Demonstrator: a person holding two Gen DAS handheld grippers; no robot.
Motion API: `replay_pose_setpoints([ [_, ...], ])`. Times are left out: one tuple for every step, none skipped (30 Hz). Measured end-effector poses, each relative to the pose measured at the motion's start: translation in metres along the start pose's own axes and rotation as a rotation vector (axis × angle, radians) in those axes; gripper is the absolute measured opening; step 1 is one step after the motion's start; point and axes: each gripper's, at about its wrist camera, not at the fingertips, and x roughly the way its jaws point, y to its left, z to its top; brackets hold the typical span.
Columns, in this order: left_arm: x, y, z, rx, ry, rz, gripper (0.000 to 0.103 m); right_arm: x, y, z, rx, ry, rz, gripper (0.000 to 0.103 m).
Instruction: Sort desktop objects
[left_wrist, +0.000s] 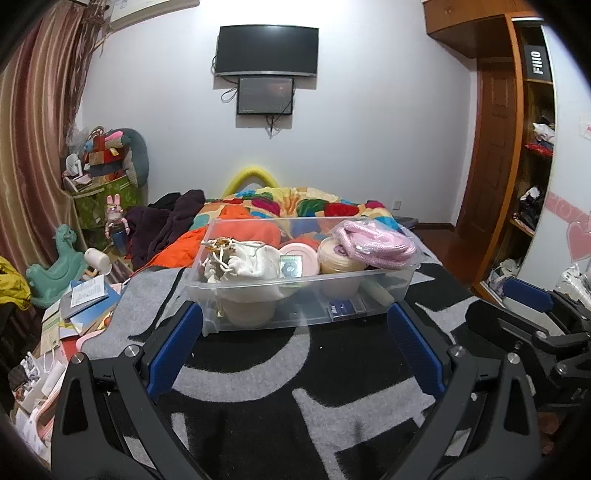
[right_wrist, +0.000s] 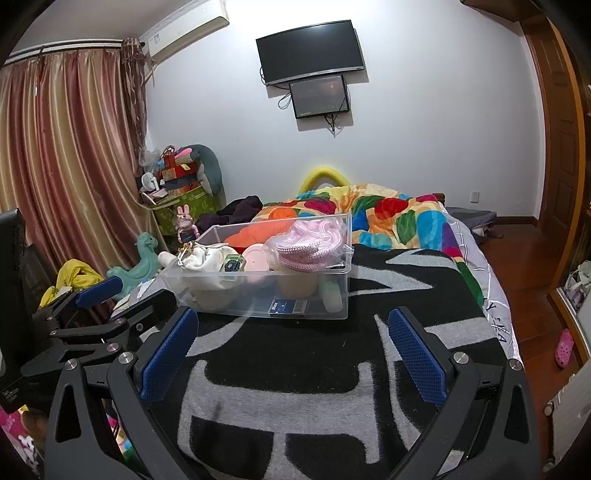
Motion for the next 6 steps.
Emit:
replay_pose_setpoints([
  [-0.0014,-0.0008,0.0001,0.005,-0.010,-0.003,0.101,-0.0002,0.0001,0.0000,0.000,0.000,0.000,0.103],
  [-0.0029,-0.0012,0.0002,0.006,-0.019,-0.001,0.101,-0.0003,-0.0001,0.0001,0.002,-0.001,0.000,0.103],
  [-0.0031,-0.0012,0.0005,0.004,-0.018,-0.001,0.101,-0.0004,0.0000,-0.0001,0.002,0.000,0.000,0.103],
  [-0.0020,-0.0009,0.0011,0.000,-0.012,-0.004,0.101,-0.0004,0.0000,-0.0001,0.003,0.000,0.000,0.103],
  [-0.0011,-0.0001,0.0017,-0.005,-0.006,-0.005,0.101,-0.0005,-0.0001,-0.0001,0.002,-0.001,-0.001,0.103],
  [0.0000,0.0007,0.0019,-0.008,0.000,-0.004,0.102,-0.0004,-0.0001,-0.0001,0.001,-0.001,-0.001,0.103],
])
